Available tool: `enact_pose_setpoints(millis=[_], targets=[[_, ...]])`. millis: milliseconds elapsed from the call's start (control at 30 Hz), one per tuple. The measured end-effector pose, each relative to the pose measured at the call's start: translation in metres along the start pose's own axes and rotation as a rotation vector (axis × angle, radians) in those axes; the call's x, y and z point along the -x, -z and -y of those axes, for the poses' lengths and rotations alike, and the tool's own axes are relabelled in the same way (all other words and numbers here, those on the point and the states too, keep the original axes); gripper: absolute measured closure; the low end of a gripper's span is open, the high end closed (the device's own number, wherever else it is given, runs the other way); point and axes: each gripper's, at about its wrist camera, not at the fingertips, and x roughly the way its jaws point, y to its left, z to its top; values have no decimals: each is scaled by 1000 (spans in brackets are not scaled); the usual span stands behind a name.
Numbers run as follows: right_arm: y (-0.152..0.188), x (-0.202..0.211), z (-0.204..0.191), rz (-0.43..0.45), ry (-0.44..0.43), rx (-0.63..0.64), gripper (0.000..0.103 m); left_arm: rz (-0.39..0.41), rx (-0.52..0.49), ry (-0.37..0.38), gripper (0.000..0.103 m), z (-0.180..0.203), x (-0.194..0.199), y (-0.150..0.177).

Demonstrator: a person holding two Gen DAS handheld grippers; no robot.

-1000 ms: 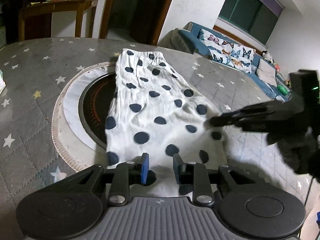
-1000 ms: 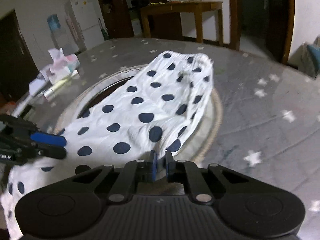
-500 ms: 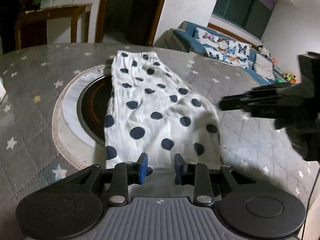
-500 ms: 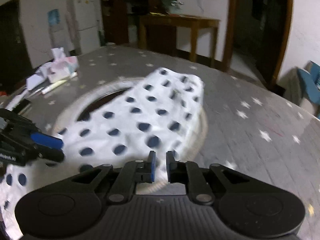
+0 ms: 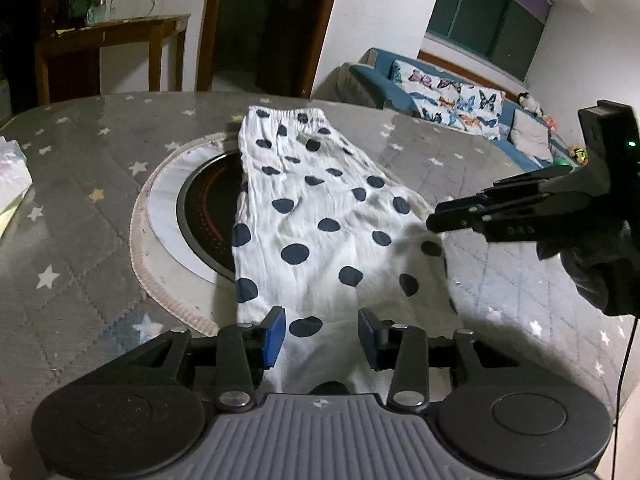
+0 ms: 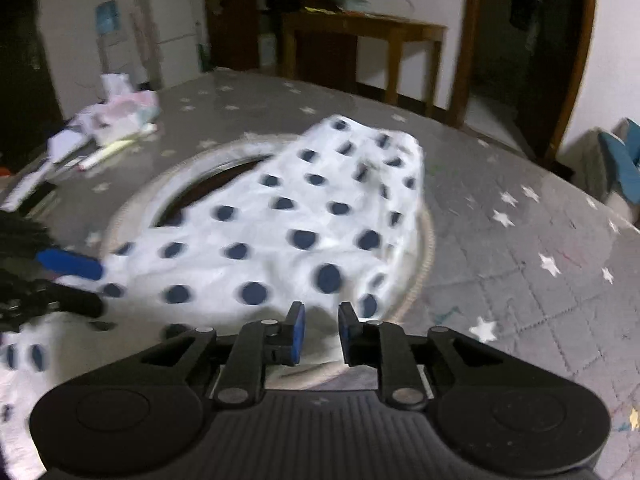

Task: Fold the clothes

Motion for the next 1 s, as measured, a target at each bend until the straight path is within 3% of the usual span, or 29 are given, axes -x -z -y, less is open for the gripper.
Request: enact_pose_setpoints(millis=[100, 267, 433, 533, 733, 833, 1000], targets=[[3, 14, -28, 11, -78, 71, 72, 3, -22, 2, 56, 3, 6, 6], [15, 19, -68, -8, -169, 155, 71, 0, -85, -22, 55, 7, 13, 22], [34, 17, -77, -76, -125, 180, 71, 1, -123, -58, 52, 4, 21, 36], [38, 28, -77, -66, -105, 174, 71, 18, -113, -55, 51, 2, 32, 37], [32, 45, -100, 8, -188, 191, 71, 51, -132, -38, 51, 12, 37, 36], [40, 35, -115, -28, -234, 211, 71, 19, -130, -43, 51, 10, 28, 43], [48, 28, -117, -72, -227, 223, 71, -1, -111, -52, 49, 1, 30, 48]])
